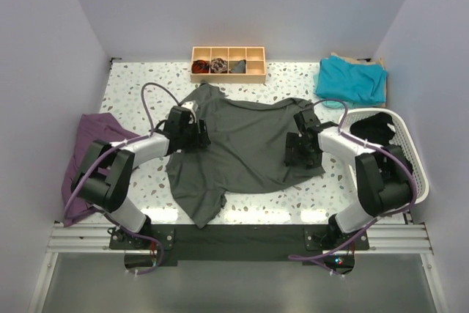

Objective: Fold and stack the t-shirts
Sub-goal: Flatten out the tshirt

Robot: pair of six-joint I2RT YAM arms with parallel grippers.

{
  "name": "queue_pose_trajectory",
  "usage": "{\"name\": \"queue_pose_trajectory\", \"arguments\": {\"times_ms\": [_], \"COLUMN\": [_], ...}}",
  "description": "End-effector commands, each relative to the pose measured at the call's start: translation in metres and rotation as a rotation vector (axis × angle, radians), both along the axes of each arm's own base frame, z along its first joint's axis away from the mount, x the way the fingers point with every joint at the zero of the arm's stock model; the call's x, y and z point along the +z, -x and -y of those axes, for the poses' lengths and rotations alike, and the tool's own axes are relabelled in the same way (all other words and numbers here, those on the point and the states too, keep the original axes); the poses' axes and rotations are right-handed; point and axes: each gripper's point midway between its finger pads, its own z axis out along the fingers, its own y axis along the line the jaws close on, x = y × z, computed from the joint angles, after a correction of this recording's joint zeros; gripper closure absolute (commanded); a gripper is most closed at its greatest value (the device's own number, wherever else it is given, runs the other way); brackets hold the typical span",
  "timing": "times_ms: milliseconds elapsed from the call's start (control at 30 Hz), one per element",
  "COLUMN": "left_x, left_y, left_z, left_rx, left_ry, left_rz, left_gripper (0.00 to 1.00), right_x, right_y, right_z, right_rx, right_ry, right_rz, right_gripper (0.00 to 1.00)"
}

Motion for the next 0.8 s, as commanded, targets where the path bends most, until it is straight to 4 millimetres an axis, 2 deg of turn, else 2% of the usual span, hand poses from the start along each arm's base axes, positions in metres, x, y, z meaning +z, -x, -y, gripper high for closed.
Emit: {"name": "queue_pose_trajectory", "arguments": {"times_ms": [0,200,267,400,467,500,567,600,667,767], "left_x": [-0.023,-0.013,-0.012,-0.011,-0.011,-0.011,-0.009,-0.008,-0.005,-0.002], "left_y": [0.006,-0.004,-0.004,-0.001,0.001,0.002,0.002,0.002,0.0,0.001], "left_z": [-0.049,-0.056,-0.059,-0.06,-0.064,-0.065,-0.065,-0.064,-0.059,-0.056], "left_rx": [0.06,0.086,0.094,0.092,0.103,0.106,0.106,0.101,0.089,0.074], "left_ry": [-0.174,-0.181,-0.193,-0.194,-0.209,-0.215,-0.218,-0.212,-0.187,-0.179], "left_rz": [-0.099,-0.085,-0.088,-0.093,-0.093,-0.095,-0.095,-0.094,-0.085,-0.085], "left_gripper": [0.28,0.29,0.29,0.29,0.29,0.29,0.29,0.29,0.3,0.31], "right_x": [-0.017,-0.036,-0.039,-0.026,-0.012,-0.007,0.018,0.029,0.056,0.076], "right_y": [0.031,0.085,0.105,0.133,0.139,0.147,0.131,0.129,0.101,0.074], "right_z": [-0.009,-0.034,-0.034,-0.031,-0.038,-0.031,-0.019,-0.011,-0.006,-0.004], "right_rx": [0.016,0.117,0.113,0.1,0.087,0.079,0.051,0.043,0.022,-0.006], "right_ry": [0.006,0.031,0.045,0.065,-0.005,0.014,0.067,0.095,0.116,0.163], "right_rz": [-0.105,-0.213,-0.243,-0.233,-0.205,-0.223,-0.101,-0.066,0.095,0.191], "right_gripper": [0.23,0.23,0.24,0.3,0.34,0.35,0.34,0.3,0.27,0.23]}}
